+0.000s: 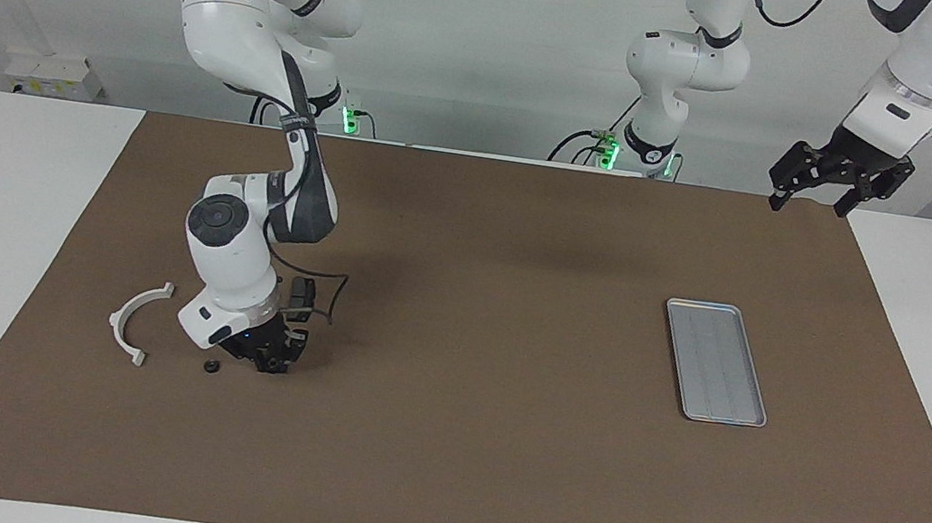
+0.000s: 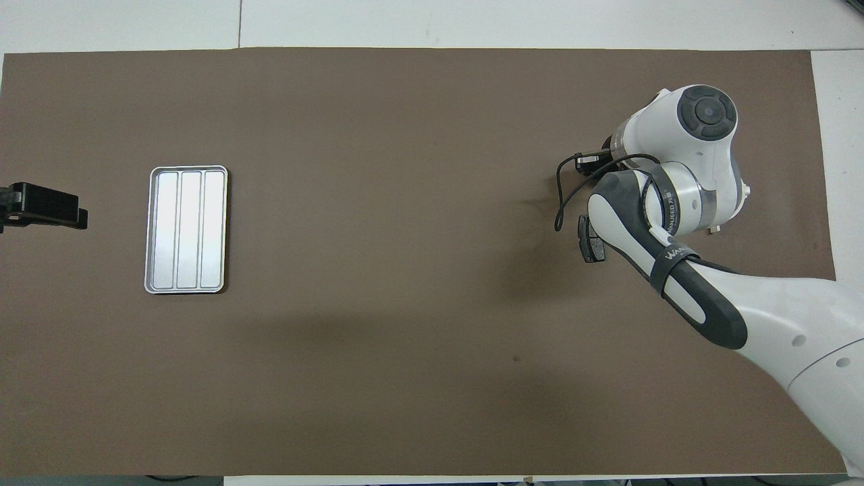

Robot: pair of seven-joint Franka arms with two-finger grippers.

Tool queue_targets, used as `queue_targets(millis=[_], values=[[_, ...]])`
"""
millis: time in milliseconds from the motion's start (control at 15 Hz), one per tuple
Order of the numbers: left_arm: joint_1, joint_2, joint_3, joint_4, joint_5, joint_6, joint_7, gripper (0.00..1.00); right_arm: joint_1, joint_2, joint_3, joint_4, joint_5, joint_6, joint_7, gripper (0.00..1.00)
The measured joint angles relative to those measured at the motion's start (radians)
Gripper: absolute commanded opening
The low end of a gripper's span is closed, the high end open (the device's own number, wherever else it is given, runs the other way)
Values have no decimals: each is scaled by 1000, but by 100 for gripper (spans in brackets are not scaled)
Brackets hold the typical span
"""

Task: Place bearing gear from tray to pile
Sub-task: 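Carry the part beside the brake pads and release it with the right gripper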

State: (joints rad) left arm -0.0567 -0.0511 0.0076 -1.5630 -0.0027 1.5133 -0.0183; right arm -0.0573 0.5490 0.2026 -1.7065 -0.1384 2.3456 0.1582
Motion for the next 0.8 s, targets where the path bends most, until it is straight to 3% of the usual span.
queue_targets(millis=[67,535,802], values=[[0,0,0,0,0,0,0,100,0,0,0,0,0,0,0,100],[0,0,0,0,0,0,0,100,0,-7,1,8,0,0,0,100],[0,0,0,0,0,0,0,100,-2,-60,0,12,0,-28,0,100]])
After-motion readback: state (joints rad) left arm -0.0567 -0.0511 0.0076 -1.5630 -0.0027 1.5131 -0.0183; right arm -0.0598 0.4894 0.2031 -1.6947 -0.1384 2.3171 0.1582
